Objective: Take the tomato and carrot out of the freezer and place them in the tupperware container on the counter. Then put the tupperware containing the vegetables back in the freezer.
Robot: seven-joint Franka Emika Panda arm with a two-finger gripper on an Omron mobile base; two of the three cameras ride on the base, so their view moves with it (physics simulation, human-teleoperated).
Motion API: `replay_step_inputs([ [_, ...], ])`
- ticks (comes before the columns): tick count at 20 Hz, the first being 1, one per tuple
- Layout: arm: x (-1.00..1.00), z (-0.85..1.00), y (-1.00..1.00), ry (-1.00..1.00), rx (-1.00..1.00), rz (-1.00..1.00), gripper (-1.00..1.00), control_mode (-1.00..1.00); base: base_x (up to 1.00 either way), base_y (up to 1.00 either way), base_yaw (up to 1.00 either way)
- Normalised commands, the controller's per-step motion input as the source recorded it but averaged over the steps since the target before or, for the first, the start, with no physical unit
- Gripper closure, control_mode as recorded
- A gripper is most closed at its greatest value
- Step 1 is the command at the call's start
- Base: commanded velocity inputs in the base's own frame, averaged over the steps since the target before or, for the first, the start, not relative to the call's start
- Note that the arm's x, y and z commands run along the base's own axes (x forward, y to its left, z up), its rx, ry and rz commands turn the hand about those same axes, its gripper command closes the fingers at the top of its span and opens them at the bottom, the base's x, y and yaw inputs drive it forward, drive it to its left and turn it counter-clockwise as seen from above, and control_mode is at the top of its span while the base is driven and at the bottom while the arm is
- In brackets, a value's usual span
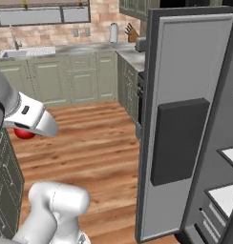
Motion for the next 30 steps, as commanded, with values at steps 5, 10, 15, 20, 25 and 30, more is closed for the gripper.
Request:
replay_step_inputs([
  [5, 0.0, 0.0, 0.0, 0.0, 0.0, 0.0, 1.0, 1.0, 0.79, 0.82, -0.04],
  [10, 0.0, 0.0, 0.0, 0.0, 0.0, 0.0, 1.0, 1.0, 1.0, 0.6, -0.4],
  [15, 0.0, 0.0, 0.0, 0.0, 0.0, 0.0, 1.0, 1.0, 1.0, 0.64, -0.47],
  [20, 0.0, 0.0, 0.0, 0.0, 0.0, 0.0, 1.0, 1.0, 0.87, 0.85, -0.38],
  [25, 0.0, 0.0, 0.0, 0.0, 0.0, 0.0, 1.0, 1.0, 0.77, 0.78, -0.02],
  [30, 0.0, 0.0, 0.0, 0.0, 0.0, 0.0, 1.0, 1.0, 0.96, 0.71, 0.2],
])
